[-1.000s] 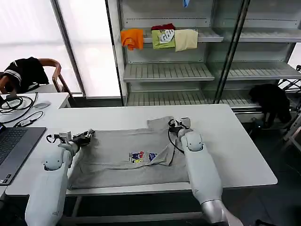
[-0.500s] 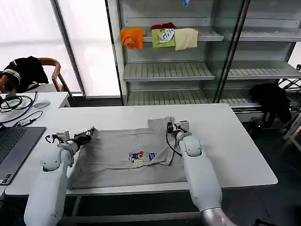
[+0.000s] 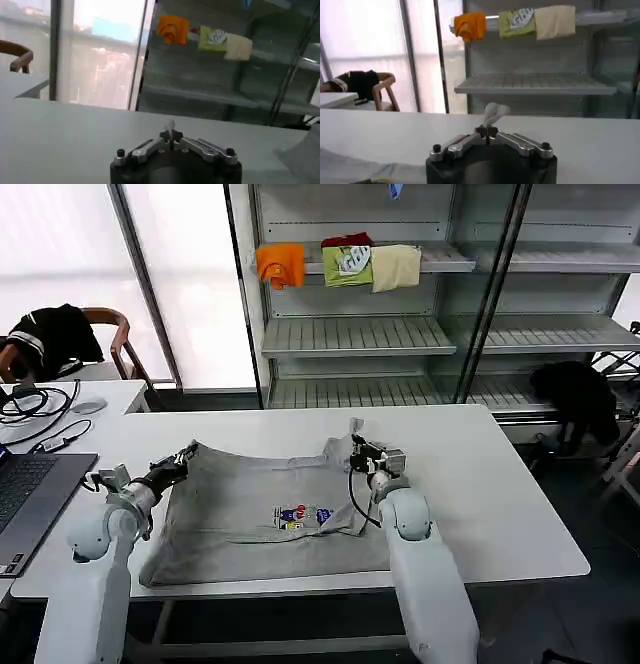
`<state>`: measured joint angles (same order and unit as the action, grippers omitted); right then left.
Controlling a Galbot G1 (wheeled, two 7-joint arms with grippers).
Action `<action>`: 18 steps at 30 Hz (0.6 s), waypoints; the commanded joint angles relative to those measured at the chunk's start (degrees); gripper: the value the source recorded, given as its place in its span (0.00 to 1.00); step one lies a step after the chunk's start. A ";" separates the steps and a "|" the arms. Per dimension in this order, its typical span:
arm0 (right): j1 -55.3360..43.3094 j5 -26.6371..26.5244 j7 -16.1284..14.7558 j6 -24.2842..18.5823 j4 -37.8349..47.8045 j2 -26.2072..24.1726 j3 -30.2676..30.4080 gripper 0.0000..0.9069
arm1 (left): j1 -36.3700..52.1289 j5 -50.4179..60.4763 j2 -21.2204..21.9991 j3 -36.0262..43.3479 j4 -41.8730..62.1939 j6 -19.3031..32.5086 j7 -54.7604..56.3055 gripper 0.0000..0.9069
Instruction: Fold and organize the clothes.
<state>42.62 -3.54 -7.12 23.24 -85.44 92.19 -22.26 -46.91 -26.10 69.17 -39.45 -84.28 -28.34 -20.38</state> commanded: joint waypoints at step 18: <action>24.46 -2.14 -2.33 3.24 -24.06 -2.90 -2.93 0.00 | -19.42 -7.68 -5.04 -6.83 -10.34 2.85 -5.26 0.00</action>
<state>59.73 -5.32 -9.07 26.02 -103.25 90.48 -24.25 -60.98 -32.56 64.96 -44.63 -92.53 -25.98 -24.59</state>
